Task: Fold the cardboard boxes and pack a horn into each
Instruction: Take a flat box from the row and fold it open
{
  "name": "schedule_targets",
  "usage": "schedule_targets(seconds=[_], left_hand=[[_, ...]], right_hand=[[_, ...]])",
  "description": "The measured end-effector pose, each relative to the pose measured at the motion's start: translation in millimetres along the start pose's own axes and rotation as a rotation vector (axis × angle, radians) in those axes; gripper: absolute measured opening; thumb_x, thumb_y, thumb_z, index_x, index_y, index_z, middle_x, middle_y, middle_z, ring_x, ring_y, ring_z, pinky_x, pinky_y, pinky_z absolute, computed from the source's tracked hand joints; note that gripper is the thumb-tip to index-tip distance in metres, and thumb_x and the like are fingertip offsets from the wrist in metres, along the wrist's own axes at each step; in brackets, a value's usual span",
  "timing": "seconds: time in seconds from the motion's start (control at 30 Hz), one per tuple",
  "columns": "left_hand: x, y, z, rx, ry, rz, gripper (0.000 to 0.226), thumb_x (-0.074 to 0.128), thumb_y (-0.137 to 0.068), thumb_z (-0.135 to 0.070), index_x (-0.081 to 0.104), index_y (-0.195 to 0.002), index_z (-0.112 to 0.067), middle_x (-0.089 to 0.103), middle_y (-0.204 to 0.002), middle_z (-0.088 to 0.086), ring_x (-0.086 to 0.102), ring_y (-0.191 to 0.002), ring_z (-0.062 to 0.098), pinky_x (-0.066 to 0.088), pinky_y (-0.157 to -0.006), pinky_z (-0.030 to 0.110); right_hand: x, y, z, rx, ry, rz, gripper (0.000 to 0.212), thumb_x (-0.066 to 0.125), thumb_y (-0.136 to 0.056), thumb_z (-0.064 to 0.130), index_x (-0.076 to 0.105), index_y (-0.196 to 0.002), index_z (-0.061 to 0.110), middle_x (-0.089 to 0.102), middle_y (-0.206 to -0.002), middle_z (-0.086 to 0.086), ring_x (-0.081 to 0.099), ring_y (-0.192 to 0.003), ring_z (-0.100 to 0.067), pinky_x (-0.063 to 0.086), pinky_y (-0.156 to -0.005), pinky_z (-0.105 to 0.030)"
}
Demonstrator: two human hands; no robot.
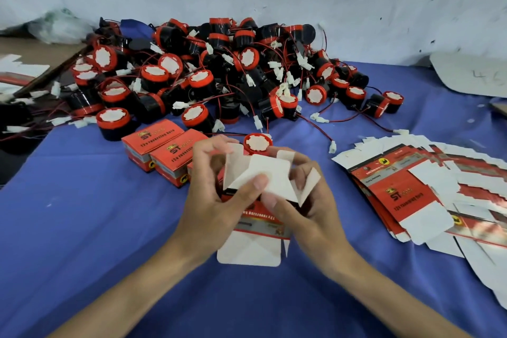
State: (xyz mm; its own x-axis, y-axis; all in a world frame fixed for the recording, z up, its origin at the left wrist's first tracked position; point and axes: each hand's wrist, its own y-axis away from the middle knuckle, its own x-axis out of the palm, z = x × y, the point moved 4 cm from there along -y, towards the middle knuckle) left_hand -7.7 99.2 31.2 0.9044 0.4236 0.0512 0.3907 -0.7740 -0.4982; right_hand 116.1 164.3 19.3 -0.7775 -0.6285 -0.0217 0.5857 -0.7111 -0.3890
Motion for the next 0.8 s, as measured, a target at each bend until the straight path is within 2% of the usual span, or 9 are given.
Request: schedule_targets(seconds=[0.03,0.1,0.2,0.3,0.37,0.43,0.57,0.7,0.8], left_hand=[[-2.6,-0.1,0.0,0.019,0.022,-0.048,0.037,0.067,-0.075,-0.034,0.04,-0.097,-0.046,0.052,-0.102,-0.022,0.057,-0.09,0.001,0.05,-0.071,0.018],[-2.4,-1.3,-0.4,0.061,0.041,-0.086,0.038,0.067,-0.077,-0.029,0.037,-0.097,-0.041,0.051,-0.099,-0.019,0.057,-0.089,0.003,0.05,-0.071,0.019],[0.1,1.2,3.2,0.047,-0.003,-0.086,0.027,0.064,-0.081,-0.031,0.041,-0.095,-0.035,0.052,-0.08,-0.013,0.053,-0.072,0.004,0.048,-0.064,0.018],[4.6,0.0,6.3,-0.03,-0.084,0.014,0.003,0.055,-0.085,-0.042,0.053,-0.086,-0.039,0.057,-0.076,-0.006,0.055,-0.068,0.002,0.047,-0.061,0.014],[6.6,-1.2,8.1,-0.051,-0.113,0.077,0.015,0.048,-0.088,-0.045,0.056,-0.078,-0.037,0.058,-0.072,-0.013,0.057,-0.067,-0.001,0.045,-0.06,0.011],[6.7,-3.2,8.1,-0.075,-0.112,0.096,0.025,0.046,-0.088,-0.049,0.053,-0.071,-0.032,0.055,-0.068,-0.013,0.054,-0.063,-0.001,0.044,-0.058,0.011],[5.4,-4.2,11.5,-0.144,-0.045,0.137,0.048,0.043,-0.087,-0.056,0.052,-0.081,-0.009,0.053,-0.075,0.013,0.056,-0.068,0.03,0.05,-0.06,0.032],[7.0,-4.1,-1.4,-0.08,-0.008,0.211,0.029,0.043,-0.089,-0.063,0.064,-0.086,-0.042,0.056,-0.093,0.015,0.061,-0.082,0.026,0.053,-0.068,0.028],[5.9,-2.3,-6.7,0.015,-0.074,0.187,0.029,0.038,-0.087,-0.069,0.058,-0.088,-0.049,0.049,-0.104,0.005,0.056,-0.088,0.023,0.05,-0.07,0.025]], right_hand=[[1.6,1.3,-0.6,-0.015,-0.016,-0.033,0.043,0.07,-0.076,0.03,0.049,-0.111,0.02,0.059,-0.101,-0.007,0.061,-0.091,-0.011,0.052,-0.072,-0.025],[2.2,1.9,-1.1,-0.044,-0.044,-0.096,0.039,0.071,-0.073,0.028,0.044,-0.098,0.016,0.057,-0.092,0.006,0.059,-0.085,-0.007,0.051,-0.068,-0.022],[-0.9,2.6,-4.0,-0.049,-0.02,-0.18,0.031,0.073,-0.069,0.034,0.047,-0.087,0.038,0.055,-0.085,0.011,0.055,-0.079,-0.014,0.051,-0.067,-0.03],[0.3,4.0,-6.0,-0.059,0.031,-0.184,0.043,0.07,-0.073,0.037,0.047,-0.106,0.052,0.05,-0.074,0.008,0.05,-0.07,-0.015,0.049,-0.066,-0.03],[2.4,3.7,-4.4,-0.089,0.071,-0.181,0.047,0.066,-0.077,0.037,0.044,-0.115,0.055,0.049,-0.075,0.006,0.05,-0.069,-0.015,0.048,-0.068,-0.025],[2.4,3.8,-1.1,-0.128,0.145,-0.2,0.037,0.062,-0.081,0.037,0.052,-0.116,0.048,0.054,-0.084,0.002,0.055,-0.076,-0.015,0.049,-0.07,-0.022],[4.9,3.2,-0.7,-0.09,0.181,-0.162,0.039,0.054,-0.087,0.038,0.061,-0.122,0.022,0.057,-0.101,-0.01,0.059,-0.091,-0.012,0.048,-0.076,-0.018],[5.2,2.2,-0.5,-0.08,0.212,-0.13,0.033,0.049,-0.09,0.039,0.069,-0.104,0.017,0.054,-0.098,-0.008,0.056,-0.083,-0.007,0.044,-0.069,-0.013],[5.2,3.3,-0.5,-0.099,0.281,-0.119,0.028,0.046,-0.092,0.043,0.065,-0.085,0.024,0.047,-0.091,0.002,0.053,-0.08,-0.01,0.043,-0.067,-0.017]])
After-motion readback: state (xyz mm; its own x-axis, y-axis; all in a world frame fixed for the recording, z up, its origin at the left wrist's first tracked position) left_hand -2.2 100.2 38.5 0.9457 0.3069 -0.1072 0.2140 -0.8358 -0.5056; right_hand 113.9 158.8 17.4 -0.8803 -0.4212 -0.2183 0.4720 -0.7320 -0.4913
